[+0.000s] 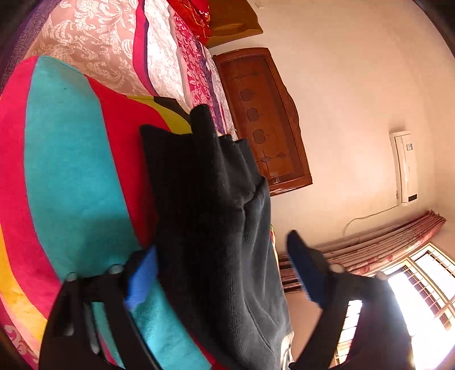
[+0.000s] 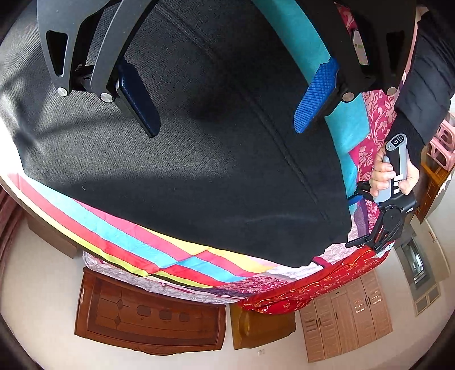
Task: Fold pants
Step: 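Carry the held leg edge with the left tool over the pants and release it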
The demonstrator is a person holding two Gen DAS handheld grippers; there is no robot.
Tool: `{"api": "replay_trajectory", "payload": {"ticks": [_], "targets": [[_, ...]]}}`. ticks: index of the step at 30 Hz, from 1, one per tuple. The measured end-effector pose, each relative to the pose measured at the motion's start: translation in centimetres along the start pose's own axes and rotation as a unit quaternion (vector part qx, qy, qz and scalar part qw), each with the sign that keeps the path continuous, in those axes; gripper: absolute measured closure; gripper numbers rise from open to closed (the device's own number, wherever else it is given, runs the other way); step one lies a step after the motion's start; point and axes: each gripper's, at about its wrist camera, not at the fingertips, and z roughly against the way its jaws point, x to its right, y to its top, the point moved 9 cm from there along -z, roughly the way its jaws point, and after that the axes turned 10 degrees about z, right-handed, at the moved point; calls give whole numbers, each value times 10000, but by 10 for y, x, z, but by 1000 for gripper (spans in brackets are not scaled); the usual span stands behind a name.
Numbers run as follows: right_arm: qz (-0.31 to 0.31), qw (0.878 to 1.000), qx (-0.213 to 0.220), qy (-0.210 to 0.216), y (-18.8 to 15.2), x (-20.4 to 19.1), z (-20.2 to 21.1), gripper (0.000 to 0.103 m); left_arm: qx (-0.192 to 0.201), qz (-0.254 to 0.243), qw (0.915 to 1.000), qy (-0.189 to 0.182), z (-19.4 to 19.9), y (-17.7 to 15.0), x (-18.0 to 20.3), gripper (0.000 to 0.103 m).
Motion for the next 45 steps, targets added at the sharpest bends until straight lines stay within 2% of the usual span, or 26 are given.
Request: {"api": "replay_trajectory", "payload": {"ticks": [1,4,6,7,9,11,12,13,16,18,21,22,23,25,27,28,29,30,32,34,35,36,38,40,42,45], "targets": [[-26,10000,-12,5,-1,0,0,11,23,-52,9999,89,0,0,0,47],[-43,10000,-21,8,-3,1,-1,11,-7,105,9999,85,-2,4,-9,47],[-76,10000,-14,36,-3,2,-1,11,3,328,9995,-21,-5,9,-18,44],[-82,10000,-17,43,-2,1,-1,11,-24,400,9991,-134,-6,9,-20,37],[-30,10000,-13,73,4,-2,-2,11,-24,384,9991,-196,-8,9,-19,34],[96,9998,-3,179,17,-8,-5,11,30,179,9998,-13,-11,9,-15,38],[134,9996,20,256,26,-12,-8,11,90,89,9998,121,-11,10,-15,55],[143,9994,64,315,38,-15,-12,11,131,59,9997,194,-10,9,-17,64],[175,9979,-2,630,69,-30,-34,11,184,61,9998,94,-4,9,-17,72],[309,9978,-155,574,82,-42,-53,11,229,-40,9997,121,0,9,-12,72],[993,9912,-829,287,68,-63,-92,11,330,-239,9990,169,3,12,2,73],[1082,9924,-568,152,69,-64,-92,6,358,-333,9987,170,4,12,9,73],[1096,9924,-547,141,67,-63,-92,4,400,-475,9979,170,6,11,18,73],[928,9934,-652,160,66,-57,-88,5,515,-850,9949,161,12,5,41,73],[945,9944,-480,-34,71,-55,-80,5,613,-1178,9911,127,15,-3,65,73],[946,9950,-325,-7,74,-57,-76,5,657,-1354,9885,116,15,-7,77,73],[875,9953,-355,208,71,-62,-79,5,684,-1532,9858,117,16,-12,89,73],[816,9936,-639,457,62,-67,-89,5,689,-1717,9827,117,16,-18,102,73],[839,9934,-609,493,59,-68,-89,4,673,-2201,9730,183,15,-34,129,73],[813,9931,-669,521,58,-66,-85,5,666,-2830,9563,296,12,-56,160,73],[697,9944,-618,505,58,-60,-76,5,651,-3174,9454,336,12,-72,175,73],[465,9969,-384,502,61,-49,-61,5,621,-3528,9329,363,10,-89,190,73],[-219,9972,192,685,59,-19,-23,5,523,-4303,9003,397,5,-132,216,74],[-850,9923,677,586,46,22,17,5,401,-5114,8570,483,-7,-185,235,74],[-1308,9858,986,362,24,63,50,5,245,-5942,8017,603,-21,-243,241,74],[-1936,9732,1229,-143,-18,124,92,5,-256,-6860,7241,670,-43,-333,219,74]]}}
